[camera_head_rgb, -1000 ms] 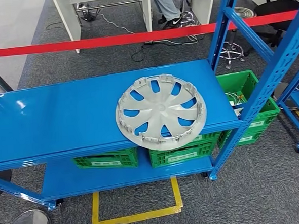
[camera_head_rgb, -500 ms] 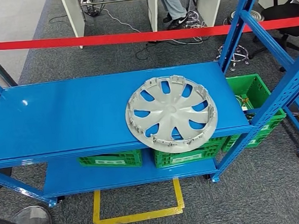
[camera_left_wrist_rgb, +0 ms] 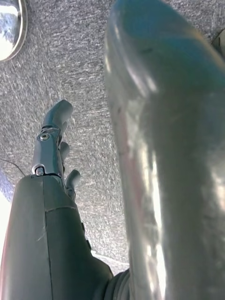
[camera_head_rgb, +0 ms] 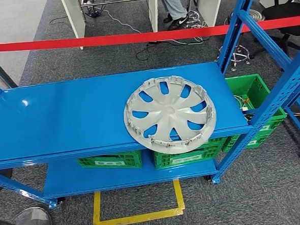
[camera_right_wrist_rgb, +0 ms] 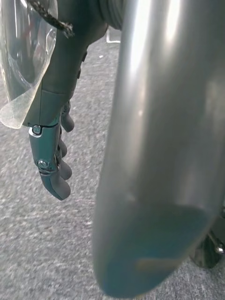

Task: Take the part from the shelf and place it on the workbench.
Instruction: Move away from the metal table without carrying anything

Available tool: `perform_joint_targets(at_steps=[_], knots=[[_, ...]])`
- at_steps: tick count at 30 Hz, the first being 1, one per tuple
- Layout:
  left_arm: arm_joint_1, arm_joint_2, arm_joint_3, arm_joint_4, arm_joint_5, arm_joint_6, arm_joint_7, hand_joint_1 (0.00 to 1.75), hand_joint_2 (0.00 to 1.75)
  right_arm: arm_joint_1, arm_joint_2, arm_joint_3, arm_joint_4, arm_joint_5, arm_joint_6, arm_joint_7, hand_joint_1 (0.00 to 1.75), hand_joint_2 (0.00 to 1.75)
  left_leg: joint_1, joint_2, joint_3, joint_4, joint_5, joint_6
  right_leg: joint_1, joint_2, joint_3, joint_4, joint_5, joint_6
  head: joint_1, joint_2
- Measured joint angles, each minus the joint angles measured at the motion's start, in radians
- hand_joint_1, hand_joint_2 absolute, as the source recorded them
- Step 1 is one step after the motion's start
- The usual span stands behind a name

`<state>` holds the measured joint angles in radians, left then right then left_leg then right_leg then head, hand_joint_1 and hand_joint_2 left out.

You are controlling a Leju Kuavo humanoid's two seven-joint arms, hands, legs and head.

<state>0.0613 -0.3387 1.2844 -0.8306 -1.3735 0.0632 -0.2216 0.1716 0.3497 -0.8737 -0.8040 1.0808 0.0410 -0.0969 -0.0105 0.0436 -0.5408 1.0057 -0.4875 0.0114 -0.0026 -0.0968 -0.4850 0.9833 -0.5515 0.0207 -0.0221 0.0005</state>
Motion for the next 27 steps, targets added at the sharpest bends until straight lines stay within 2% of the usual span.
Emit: perform_joint_targets(at_steps=[3, 5, 7, 8, 9, 10, 11, 12, 13, 14, 16, 17, 18, 19, 21, 22, 23, 24, 25, 26, 27], knots=[[0.002, 0.001, 0.0, 0.0, 0.007, -0.001, 0.006, 0.0, 0.0, -0.001, -0.002, 0.008, 0.005, 0.025, -0.016, -0.017, 0.0, 0.0, 0.001, -0.006, 0.007, -0.018, 0.004, 0.019, -0.003, -0.004, 0.015, -0.014, 0.004, 0.013, -0.001, 0.0], [0.002, 0.0, -0.001, 0.0, 0.012, -0.001, 0.009, 0.0, 0.0, -0.002, -0.003, 0.014, 0.008, 0.037, -0.024, -0.024, 0.0, 0.0, 0.008, -0.019, 0.023, -0.048, 0.02, 0.029, -0.003, 0.037, 0.008, 0.014, -0.016, 0.018, 0.002, 0.0], [0.002, -0.001, -0.003, 0.001, 0.016, -0.001, 0.013, 0.0, 0.0, 0.0, -0.006, 0.016, 0.014, 0.044, -0.029, -0.028, 0.0, 0.0, 0.012, -0.036, 0.03, -0.06, 0.027, 0.031, -0.008, 0.085, -0.053, 0.132, -0.072, 0.023, 0.005, 0.0], [0.001, -0.001, -0.004, 0.002, 0.017, -0.002, 0.014, 0.0, 0.0, 0.001, -0.008, 0.017, 0.017, 0.046, -0.03, -0.028, 0.0, 0.0, 0.013, -0.047, 0.03, -0.06, 0.027, 0.031, -0.011, 0.093, -0.092, 0.204, -0.097, 0.027, 0.006, 0.0], [0.002, -0.001, -0.005, 0.002, 0.017, -0.002, 0.015, 0.0, 0.0, 0.003, -0.01, 0.017, 0.02, 0.047, -0.031, -0.028, 0.0, 0.0, 0.014, -0.06, 0.03, -0.059, 0.026, 0.029, -0.013, 0.095, -0.123, 0.255, -0.107, 0.032, 0.006, 0.0], [0.002, -0.001, -0.005, 0.003, 0.017, -0.003, 0.016, 0.0, 0.0, 0.004, -0.012, 0.016, 0.022, 0.048, -0.031, -0.028, 0.0, 0.0, 0.016, -0.073, 0.031, -0.057, 0.024, 0.026, -0.016, 0.096, -0.136, 0.267, -0.094, 0.036, 0.006, 0.0], [0.002, -0.001, -0.005, 0.003, 0.017, -0.004, 0.016, 0.0, 0.0, 0.005, -0.013, 0.016, 0.023, 0.049, -0.031, -0.029, 0.0, 0.0, 0.019, -0.088, 0.032, -0.053, 0.021, 0.02, -0.021, 0.097, -0.128, 0.235, -0.06, 0.041, 0.006, 0.0], [0.002, -0.001, -0.005, 0.004, 0.018, -0.004, 0.017, 0.0, 0.0, 0.005, -0.014, 0.016, 0.024, 0.049, -0.032, -0.029, 0.0, 0.0, 0.024, -0.102, 0.032, -0.045, 0.017, 0.012, -0.027, 0.106, -0.105, 0.173, -0.017, 0.047, 0.006, 0.0], [0.002, -0.001, -0.005, 0.004, 0.018, -0.005, 0.018, 0.0, 0.0, 0.004, -0.015, 0.016, 0.026, 0.049, -0.033, -0.029, 0.0, 0.0, 0.027, -0.115, 0.03, -0.037, 0.011, 0.002, -0.032, 0.128, -0.078, 0.111, 0.011, 0.054, 0.007, 0.0], [0.002, 0.0, -0.005, 0.004, 0.018, -0.005, 0.018, 0.0, 0.0, 0.004, -0.015, 0.016, 0.028, 0.05, -0.033, -0.029, 0.0, 0.0, 0.029, -0.128, 0.026, -0.023, 0.004, -0.008, -0.037, 0.149, -0.056, 0.062, 0.027, 0.053, 0.01, 0.0], [0.002, 0.002, -0.007, 0.004, 0.019, -0.005, 0.019, 0.0, 0.0, 0.003, -0.015, 0.017, 0.031, 0.052, -0.035, -0.026, 0.0, 0.0, 0.029, -0.147, 0.015, -0.008, -0.002, -0.021, -0.038, 0.173, -0.039, 0.035, 0.018, 0.04, 0.012, 0.0], [0.003, 0.002, -0.008, 0.004, 0.02, -0.004, 0.02, 0.0, 0.0, 0.003, -0.014, 0.017, 0.031, 0.053, -0.035, -0.024, 0.0, 0.0, 0.029, -0.156, 0.011, -0.003, -0.002, -0.025, -0.037, 0.165, -0.037, 0.036, 0.017, 0.029, 0.012, 0.0], [0.005, 0.002, -0.008, 0.004, 0.02, -0.004, 0.02, 0.0, 0.44, 0.002, -0.014, 0.016, 0.031, 0.053, -0.034, -0.02, 0.0, 0.0, 0.032, -0.162, 0.009, -0.004, -0.003, -0.027, -0.036, 0.155, -0.035, 0.039, 0.016, 0.021, 0.01, 0.0], [0.006, 0.002, -0.009, 0.004, 0.021, -0.003, 0.021, 0.0, 0.87, 0.002, -0.013, 0.016, 0.03, 0.053, -0.033, -0.014, 0.0, 0.0, 0.032, -0.153, 0.006, 0.004, -0.008, -0.03, -0.035, 0.147, -0.033, 0.04, 0.016, 0.015, 0.008, 0.0], [0.007, 0.003, -0.012, 0.005, 0.024, -0.002, 0.022, 0.0, 1.75, 0.002, -0.011, 0.015, 0.027, 0.051, -0.026, -0.004, 0.0, 0.0, 0.031, -0.106, -0.028, 0.076, -0.047, -0.035, -0.033, 0.129, -0.03, 0.041, 0.015, 0.003, 0.005, 0.0], [0.006, 0.003, -0.015, 0.005, 0.026, -0.002, 0.022, 0.0, 1.75, 0.002, -0.01, 0.015, 0.026, 0.051, -0.022, 0.0, 0.0, 0.0, 0.03, -0.078, -0.062, 0.143, -0.078, -0.036, -0.03, 0.121, -0.029, 0.041, 0.013, -0.001, 0.004, 0.0], [0.005, 0.003, -0.018, 0.005, 0.028, -0.002, 0.023, 0.0, 1.75, 0.003, -0.009, 0.015, 0.025, 0.053, -0.019, 0.003, 0.0, 0.44, 0.029, -0.062, -0.099, 0.216, -0.107, -0.036, -0.027, 0.112, -0.029, 0.041, 0.011, -0.005, 0.003, 0.0], [0.005, 0.003, -0.02, 0.005, 0.029, -0.003, 0.023, 0.0, 1.75, 0.004, -0.008, 0.015, 0.025, 0.055, -0.017, 0.005, 0.0, 0.87, 0.029, -0.054, -0.131, 0.274, -0.123, -0.034, -0.024, 0.104, -0.028, 0.041, 0.009, -0.008, 0.002, 0.0], [0.005, 0.003, -0.021, 0.005, 0.03, -0.004, 0.023, 0.0, 1.75, 0.004, -0.008, 0.015, 0.025, 0.057, -0.016, 0.007, 0.0, 1.31, 0.029, -0.051, -0.147, 0.3, -0.12, -0.031, -0.021, 0.098, -0.027, 0.041, 0.007, -0.01, 0.002, 0.0], [0.006, 0.003, -0.022, 0.005, 0.031, -0.005, 0.023, 0.0, 1.75, 0.003, -0.007, 0.015, 0.025, 0.057, -0.014, 0.008, 0.0, 1.75, 0.028, -0.051, -0.144, 0.286, -0.097, -0.026, -0.019, 0.095, -0.024, 0.041, 0.005, -0.011, 0.002, 0.0], [0.007, 0.003, -0.022, 0.005, 0.032, -0.007, 0.023, 0.0, 1.75, 0.001, -0.007, 0.014, 0.025, 0.055, -0.013, 0.011, 0.0, 1.75, 0.026, -0.051, -0.125, 0.239, -0.059, -0.019, -0.017, 0.092, -0.019, 0.041, 0.002, -0.012, 0.002, 0.0]])
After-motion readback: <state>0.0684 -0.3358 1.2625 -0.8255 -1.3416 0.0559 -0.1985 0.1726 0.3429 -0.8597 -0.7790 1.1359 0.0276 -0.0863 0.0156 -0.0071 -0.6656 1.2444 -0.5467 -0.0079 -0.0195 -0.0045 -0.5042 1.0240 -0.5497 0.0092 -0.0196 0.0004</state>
